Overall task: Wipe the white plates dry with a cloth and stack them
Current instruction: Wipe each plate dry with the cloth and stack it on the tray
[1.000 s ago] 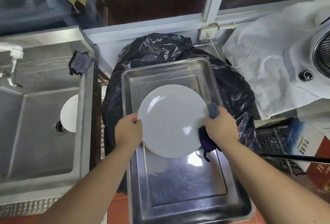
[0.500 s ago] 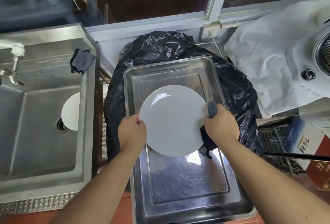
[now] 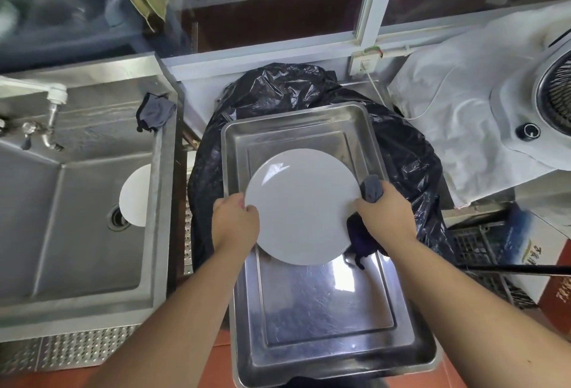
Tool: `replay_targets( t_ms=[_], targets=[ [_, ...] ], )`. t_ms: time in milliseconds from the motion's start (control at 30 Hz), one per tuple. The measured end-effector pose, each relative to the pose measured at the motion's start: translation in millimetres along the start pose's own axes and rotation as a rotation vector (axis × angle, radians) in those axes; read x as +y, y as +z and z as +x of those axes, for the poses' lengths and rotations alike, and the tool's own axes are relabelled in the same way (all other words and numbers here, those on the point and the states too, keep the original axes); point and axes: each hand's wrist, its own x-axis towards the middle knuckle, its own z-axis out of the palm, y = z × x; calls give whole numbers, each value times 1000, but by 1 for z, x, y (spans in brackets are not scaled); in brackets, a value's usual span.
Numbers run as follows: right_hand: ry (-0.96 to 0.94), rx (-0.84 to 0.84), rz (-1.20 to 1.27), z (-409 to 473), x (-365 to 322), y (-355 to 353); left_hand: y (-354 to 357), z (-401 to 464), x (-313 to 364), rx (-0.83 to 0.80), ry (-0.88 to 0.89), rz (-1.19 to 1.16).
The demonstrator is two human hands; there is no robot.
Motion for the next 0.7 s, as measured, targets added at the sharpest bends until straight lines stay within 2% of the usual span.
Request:
replay_targets(
  t_ms=[167,333,500,700],
  targets=[
    [-5,31,19,-11,11,-27,-16,-14,-3,-17,-5,34],
    [-100,71,-33,-25,14,-61,-37,-45,-1,-72,94,158],
    [-273,80,-138,-48,1,-76,-56,-82,-10,-77,167,206],
    [-479,37,-281,-88,-35,-68,-89,-111,-43,-43,166,303]
  ],
)
